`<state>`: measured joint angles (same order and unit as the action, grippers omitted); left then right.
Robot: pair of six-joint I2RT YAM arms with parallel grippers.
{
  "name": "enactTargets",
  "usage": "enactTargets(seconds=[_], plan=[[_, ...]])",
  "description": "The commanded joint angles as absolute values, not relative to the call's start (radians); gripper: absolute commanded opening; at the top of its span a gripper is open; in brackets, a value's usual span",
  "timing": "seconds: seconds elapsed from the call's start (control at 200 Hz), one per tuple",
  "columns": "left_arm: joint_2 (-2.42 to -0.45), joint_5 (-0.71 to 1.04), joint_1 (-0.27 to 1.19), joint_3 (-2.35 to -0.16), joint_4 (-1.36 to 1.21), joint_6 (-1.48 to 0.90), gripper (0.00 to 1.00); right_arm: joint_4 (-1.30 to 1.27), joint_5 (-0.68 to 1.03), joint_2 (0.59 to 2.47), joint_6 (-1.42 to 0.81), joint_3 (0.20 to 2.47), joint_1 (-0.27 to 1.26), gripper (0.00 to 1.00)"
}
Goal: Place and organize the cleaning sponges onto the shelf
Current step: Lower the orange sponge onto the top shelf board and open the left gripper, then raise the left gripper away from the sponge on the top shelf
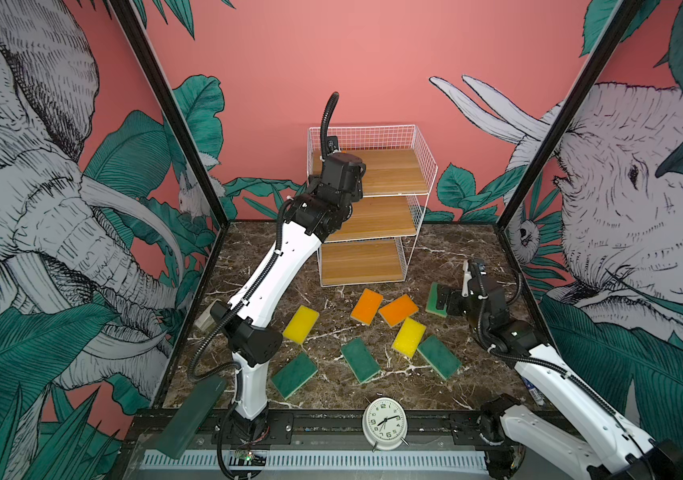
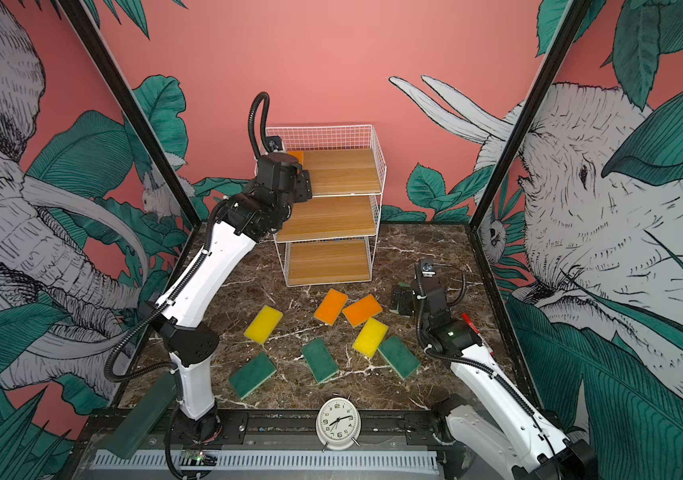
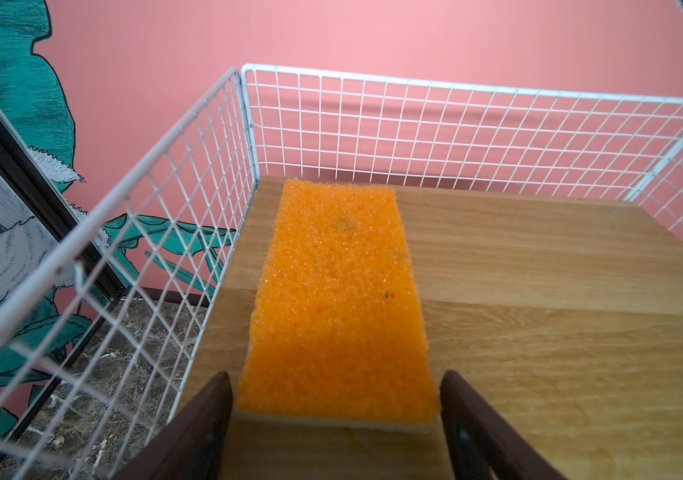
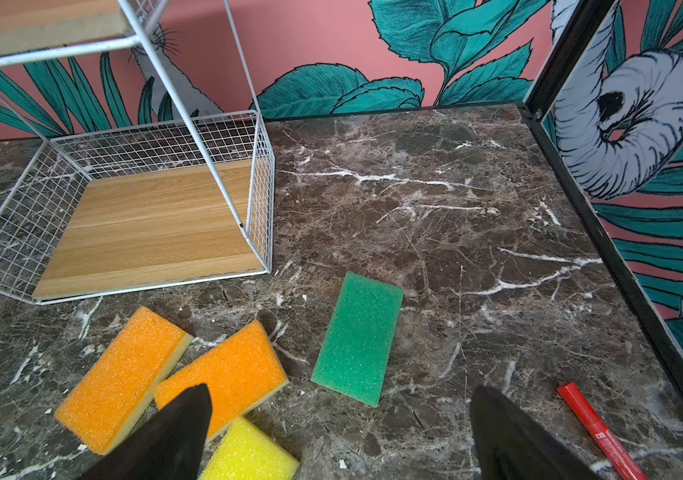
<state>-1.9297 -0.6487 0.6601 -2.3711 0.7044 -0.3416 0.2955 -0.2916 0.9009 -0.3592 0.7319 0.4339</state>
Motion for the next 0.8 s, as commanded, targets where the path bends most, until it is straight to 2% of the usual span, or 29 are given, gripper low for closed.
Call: enactTargets(seconds=[0.0, 0.365, 0.5, 0.795], plan=[[-1.917, -0.679, 0.652, -2.387, 0.758, -0.362, 0.77, 0.264, -0.301, 0.885, -0.365, 0.718, 0.437, 0.99], [-1.914, -0.659, 0.652, -2.388, 0.752, -0.36, 0.77, 0.264, -0.301, 0.881, -0.367, 0.713, 0.437, 0.99], [-1.913, -0.669, 0.652, -2.387, 0.756, -0.369, 0.72, 0.265, -0.301, 0.876, -0.367, 0.709, 0.437, 0.99], [-1.902, -0.665, 0.652, -2.382, 0.757, -0.379, 0.75, 0.267, -0.301, 0.866, -0.368, 0.707, 0.437, 0.99]])
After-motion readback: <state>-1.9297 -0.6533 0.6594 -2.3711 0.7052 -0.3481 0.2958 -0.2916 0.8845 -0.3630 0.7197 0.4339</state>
